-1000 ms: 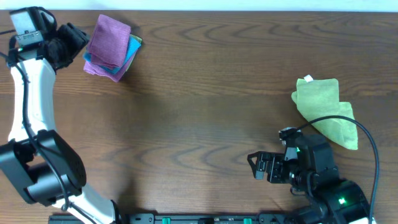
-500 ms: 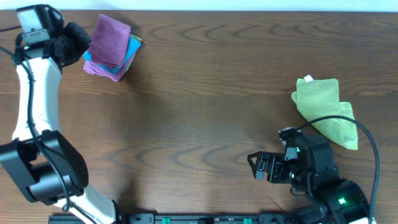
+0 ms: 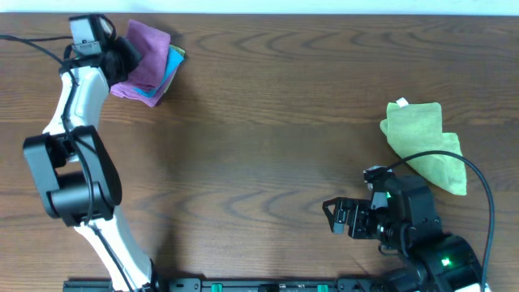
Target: Fold the cloth
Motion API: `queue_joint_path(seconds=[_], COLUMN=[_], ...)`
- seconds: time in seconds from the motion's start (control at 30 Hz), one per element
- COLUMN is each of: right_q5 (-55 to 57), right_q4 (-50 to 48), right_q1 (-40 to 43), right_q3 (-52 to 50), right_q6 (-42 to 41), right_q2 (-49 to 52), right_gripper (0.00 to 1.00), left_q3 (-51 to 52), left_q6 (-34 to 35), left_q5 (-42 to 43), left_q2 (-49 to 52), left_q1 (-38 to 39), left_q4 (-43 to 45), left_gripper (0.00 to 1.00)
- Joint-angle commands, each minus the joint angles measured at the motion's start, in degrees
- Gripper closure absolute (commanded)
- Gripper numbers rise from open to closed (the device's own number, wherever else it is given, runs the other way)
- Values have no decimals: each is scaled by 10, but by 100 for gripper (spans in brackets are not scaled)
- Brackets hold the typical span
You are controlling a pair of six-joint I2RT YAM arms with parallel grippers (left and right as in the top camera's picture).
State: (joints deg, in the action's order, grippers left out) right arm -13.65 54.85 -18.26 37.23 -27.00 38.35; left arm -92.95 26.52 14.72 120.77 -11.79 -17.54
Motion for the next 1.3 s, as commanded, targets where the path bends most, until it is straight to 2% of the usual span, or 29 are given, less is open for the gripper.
queue_joint_path(seconds=[0.0,0.2,0.4,0.6,0.67,0.73,0.83,0.87,1.03,1.27], right_q5=[-3,-3,-3,-3,-3,-3,-3,-3,-3,-3], right_q4=[0,0,0,0,0,0,0,0,0,0], right_q1=[4,4,4,4,4,4,4,4,4,4], right_q3=[-4,-4,-4,-4,-4,-4,-4,-4,-4,-4], right_q6=[-8,-8,-8,-8,-8,-8,-8,-8,-8,-8], right_q2=[-2,-2,-2,-2,-2,-2,-2,-2,-2,-2], right_gripper=[1,1,1,1,1,1,1,1,1,1], left_q3=[-10,-10,-10,-11,-11,-11,-11,-11,-11,-11], left_q6=[-8,-9,-13,-49,-49,-50,-54,-57,-58,-58], left_q5=[-30,-99,-97,-28,-9,4,17,21,46,59], left_q2=[16,18,17,-6,-24,-48,-95,-110,-195,-291], left_q1=[-8,-16,-31,-32,-32,-32,-32,-32,-32,-32], left_q4=[2,3,8,11,7,-2,-34,-47,-118,-167], left_gripper=[94,94,92,71,55,30,7,5,5,5])
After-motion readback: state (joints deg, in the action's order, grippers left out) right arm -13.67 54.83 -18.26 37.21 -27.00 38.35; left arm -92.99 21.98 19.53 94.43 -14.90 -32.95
